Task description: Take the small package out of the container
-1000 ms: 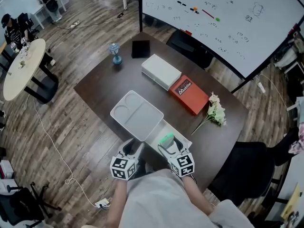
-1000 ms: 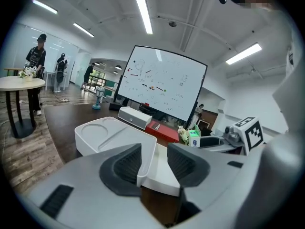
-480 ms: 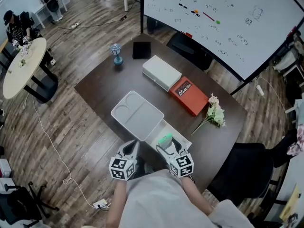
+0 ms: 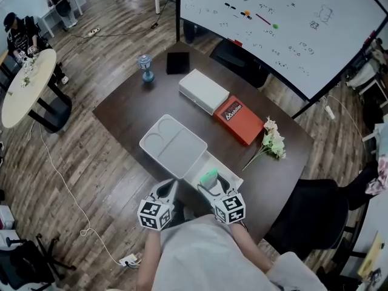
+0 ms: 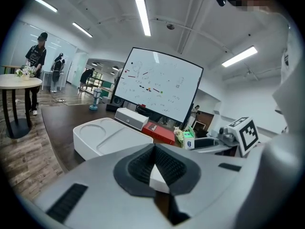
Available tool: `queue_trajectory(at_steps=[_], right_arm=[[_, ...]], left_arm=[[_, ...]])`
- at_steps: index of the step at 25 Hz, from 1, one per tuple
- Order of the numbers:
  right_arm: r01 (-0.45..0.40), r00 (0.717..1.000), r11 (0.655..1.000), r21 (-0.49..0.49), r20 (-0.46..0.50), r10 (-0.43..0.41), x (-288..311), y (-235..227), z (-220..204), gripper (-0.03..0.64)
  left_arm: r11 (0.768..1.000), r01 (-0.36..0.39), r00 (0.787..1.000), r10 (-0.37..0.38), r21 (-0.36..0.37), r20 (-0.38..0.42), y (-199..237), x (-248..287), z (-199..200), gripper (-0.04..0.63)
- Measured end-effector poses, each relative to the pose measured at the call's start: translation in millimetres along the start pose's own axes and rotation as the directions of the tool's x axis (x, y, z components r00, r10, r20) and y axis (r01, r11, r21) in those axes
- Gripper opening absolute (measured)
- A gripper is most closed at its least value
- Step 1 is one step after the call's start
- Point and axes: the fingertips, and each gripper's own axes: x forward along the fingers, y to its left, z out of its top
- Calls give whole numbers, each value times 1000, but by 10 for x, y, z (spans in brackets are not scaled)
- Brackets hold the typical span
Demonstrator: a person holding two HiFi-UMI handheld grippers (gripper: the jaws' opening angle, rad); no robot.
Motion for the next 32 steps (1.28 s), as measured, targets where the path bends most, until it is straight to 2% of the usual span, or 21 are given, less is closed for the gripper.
queue_trajectory(at_steps=[10, 32], right_arm=[[1, 1000, 1000, 14, -18, -1, -2, -15, -26, 354], [2, 1000, 1000, 22, -4, -2, 0, 16, -4, 354]], left_arm=[[999, 35, 999, -35, -2, 15, -54, 14, 8, 5], [999, 47, 999, -47, 6, 2, -97, 11, -36, 6]])
